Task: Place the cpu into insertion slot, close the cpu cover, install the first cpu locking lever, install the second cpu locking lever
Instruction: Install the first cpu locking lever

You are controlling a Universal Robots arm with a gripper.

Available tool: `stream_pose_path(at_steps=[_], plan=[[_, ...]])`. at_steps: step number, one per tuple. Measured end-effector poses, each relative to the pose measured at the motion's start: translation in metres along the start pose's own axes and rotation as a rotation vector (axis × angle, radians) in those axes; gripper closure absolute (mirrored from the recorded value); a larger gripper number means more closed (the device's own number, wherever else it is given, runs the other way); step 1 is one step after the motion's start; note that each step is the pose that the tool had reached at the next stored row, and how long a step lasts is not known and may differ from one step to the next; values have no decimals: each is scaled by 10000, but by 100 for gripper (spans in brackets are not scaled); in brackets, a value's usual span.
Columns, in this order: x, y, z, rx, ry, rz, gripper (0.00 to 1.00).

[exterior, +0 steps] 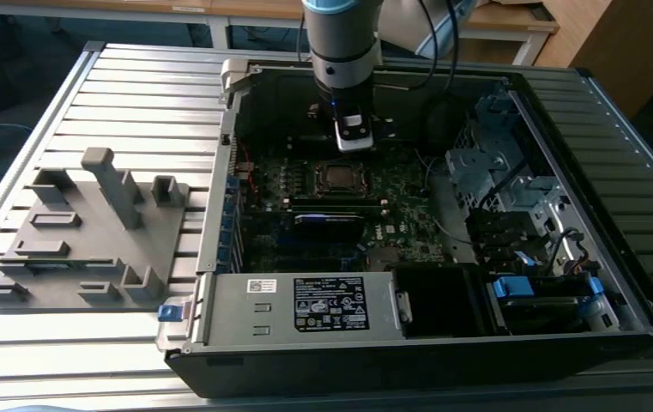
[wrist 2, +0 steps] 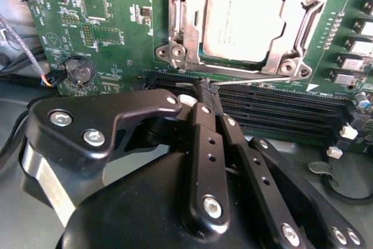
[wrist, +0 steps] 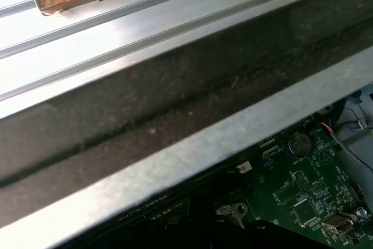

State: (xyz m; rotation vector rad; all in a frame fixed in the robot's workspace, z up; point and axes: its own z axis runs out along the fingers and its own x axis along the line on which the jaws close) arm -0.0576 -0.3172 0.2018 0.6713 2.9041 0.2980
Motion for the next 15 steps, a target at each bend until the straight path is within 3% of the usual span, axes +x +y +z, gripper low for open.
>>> stream_pose_path(at_steps=[15], plan=[[53, -26, 13, -105, -205, -46, 89]])
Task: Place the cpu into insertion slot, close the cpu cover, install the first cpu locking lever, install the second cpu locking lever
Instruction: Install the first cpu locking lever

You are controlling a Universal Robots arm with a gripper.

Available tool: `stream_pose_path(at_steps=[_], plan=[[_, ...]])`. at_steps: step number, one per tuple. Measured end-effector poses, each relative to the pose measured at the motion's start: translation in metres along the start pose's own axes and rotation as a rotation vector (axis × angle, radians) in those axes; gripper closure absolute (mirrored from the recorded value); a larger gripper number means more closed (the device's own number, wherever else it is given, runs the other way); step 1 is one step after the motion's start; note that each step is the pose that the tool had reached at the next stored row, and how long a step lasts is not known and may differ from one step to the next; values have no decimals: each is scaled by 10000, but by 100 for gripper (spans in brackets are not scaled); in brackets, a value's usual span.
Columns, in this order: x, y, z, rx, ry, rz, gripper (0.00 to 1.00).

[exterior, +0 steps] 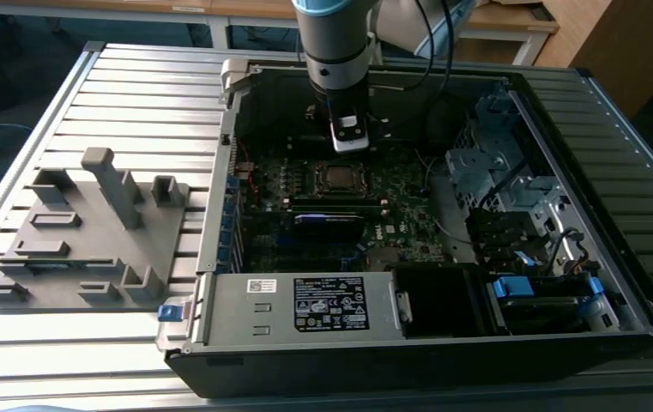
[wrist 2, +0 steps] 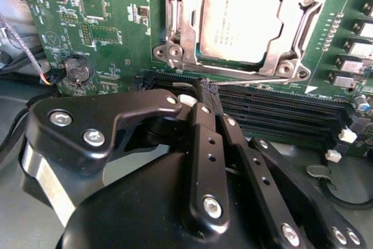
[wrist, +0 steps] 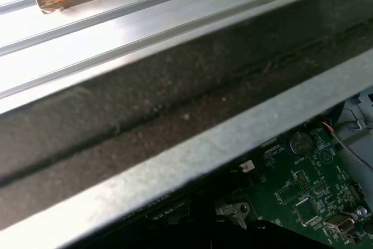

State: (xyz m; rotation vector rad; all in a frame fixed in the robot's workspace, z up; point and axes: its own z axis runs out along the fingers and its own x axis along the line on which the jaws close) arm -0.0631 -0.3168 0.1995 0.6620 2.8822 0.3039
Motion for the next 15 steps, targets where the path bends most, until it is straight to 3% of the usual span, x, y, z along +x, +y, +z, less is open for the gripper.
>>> stream_pose_path(at_steps=[8, 15], plan=[[10, -7, 11, -71, -129, -52, 89], [24, -15, 16, -111, -189, -100, 89]])
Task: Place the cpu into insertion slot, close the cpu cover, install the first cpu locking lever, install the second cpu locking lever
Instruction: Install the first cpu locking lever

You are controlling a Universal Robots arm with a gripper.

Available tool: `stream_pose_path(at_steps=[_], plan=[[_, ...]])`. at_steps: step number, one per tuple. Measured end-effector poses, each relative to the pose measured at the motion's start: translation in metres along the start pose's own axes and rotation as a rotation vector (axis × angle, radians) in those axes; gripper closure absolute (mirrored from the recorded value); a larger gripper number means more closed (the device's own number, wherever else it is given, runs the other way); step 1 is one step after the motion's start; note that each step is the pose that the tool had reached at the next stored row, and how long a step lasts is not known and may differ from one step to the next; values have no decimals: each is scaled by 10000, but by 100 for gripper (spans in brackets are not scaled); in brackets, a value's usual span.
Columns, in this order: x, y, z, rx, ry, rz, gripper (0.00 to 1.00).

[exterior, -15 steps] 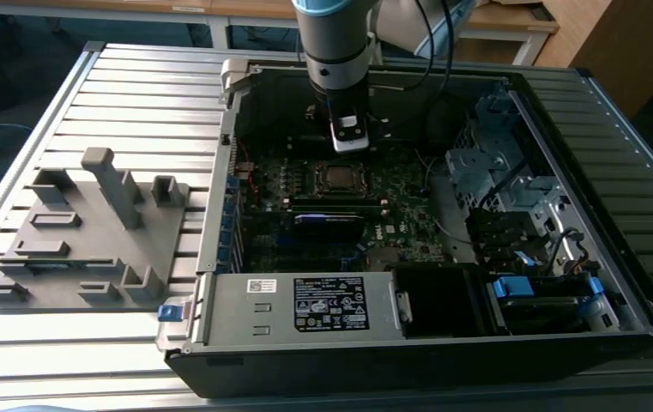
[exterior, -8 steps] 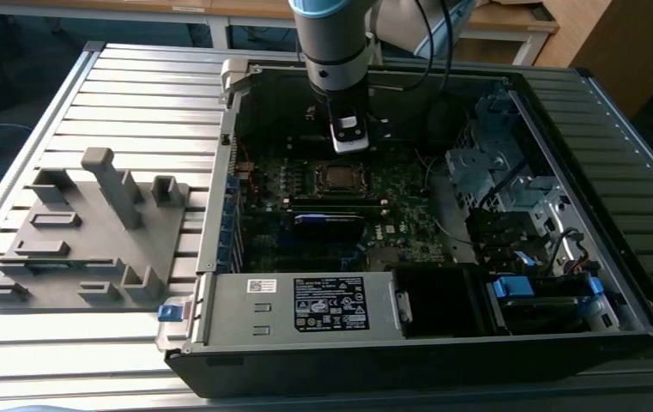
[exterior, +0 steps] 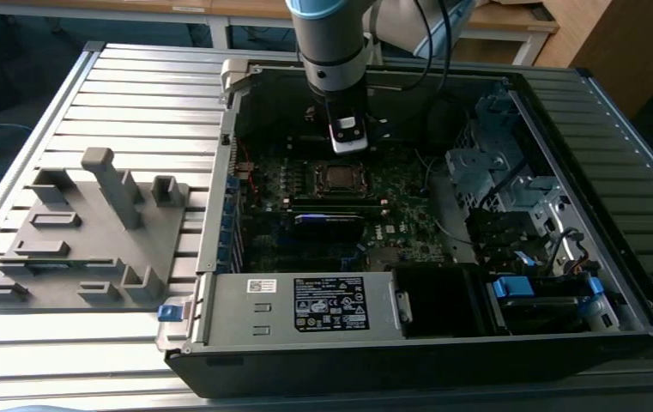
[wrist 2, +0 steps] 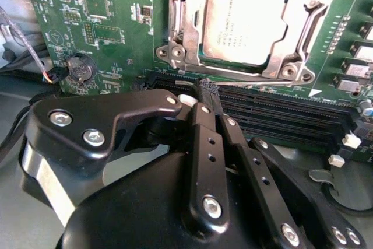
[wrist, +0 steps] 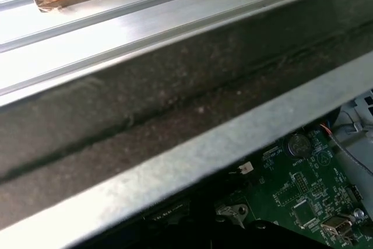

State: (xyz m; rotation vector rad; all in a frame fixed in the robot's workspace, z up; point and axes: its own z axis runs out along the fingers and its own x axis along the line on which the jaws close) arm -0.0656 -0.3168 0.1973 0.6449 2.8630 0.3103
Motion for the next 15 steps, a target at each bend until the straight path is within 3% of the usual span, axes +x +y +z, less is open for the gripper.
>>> stream_pose_path(at_steps=[15], plan=[[0, -4, 11, -14, 15, -93, 89]])
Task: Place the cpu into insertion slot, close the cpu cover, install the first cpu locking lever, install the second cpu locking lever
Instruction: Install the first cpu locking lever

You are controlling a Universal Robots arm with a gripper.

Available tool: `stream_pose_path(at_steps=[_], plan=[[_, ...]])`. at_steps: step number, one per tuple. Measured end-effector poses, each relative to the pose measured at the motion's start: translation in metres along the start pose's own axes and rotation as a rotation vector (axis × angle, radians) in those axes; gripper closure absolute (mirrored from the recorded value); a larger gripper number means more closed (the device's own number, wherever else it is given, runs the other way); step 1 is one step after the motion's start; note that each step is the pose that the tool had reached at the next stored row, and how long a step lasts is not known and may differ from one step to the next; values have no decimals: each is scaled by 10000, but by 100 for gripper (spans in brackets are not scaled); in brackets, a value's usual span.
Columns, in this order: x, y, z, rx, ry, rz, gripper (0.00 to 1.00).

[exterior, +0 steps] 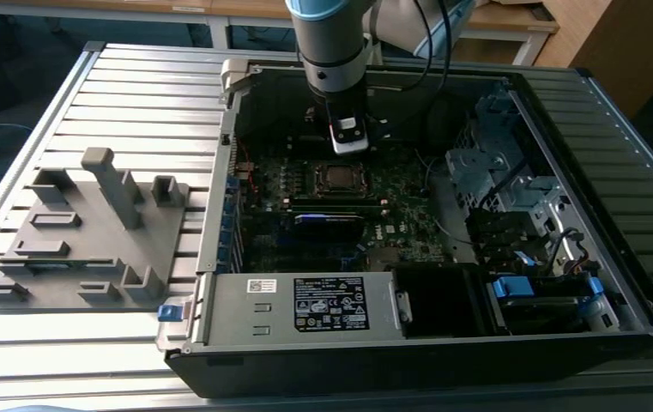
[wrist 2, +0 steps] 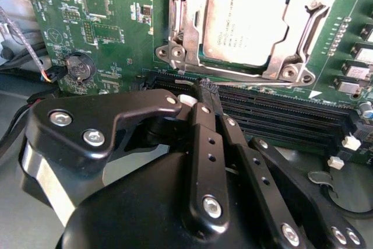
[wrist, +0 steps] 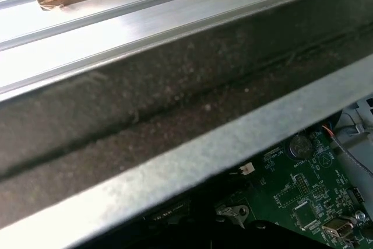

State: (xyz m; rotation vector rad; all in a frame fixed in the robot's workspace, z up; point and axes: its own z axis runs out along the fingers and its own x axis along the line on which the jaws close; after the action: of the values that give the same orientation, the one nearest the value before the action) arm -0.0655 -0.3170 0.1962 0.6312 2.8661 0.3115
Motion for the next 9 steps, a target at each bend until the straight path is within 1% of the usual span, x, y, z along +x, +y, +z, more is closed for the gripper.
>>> stream_pose_path(at_steps=[9], plan=[[1, 4, 8, 0, -2, -2, 89]])
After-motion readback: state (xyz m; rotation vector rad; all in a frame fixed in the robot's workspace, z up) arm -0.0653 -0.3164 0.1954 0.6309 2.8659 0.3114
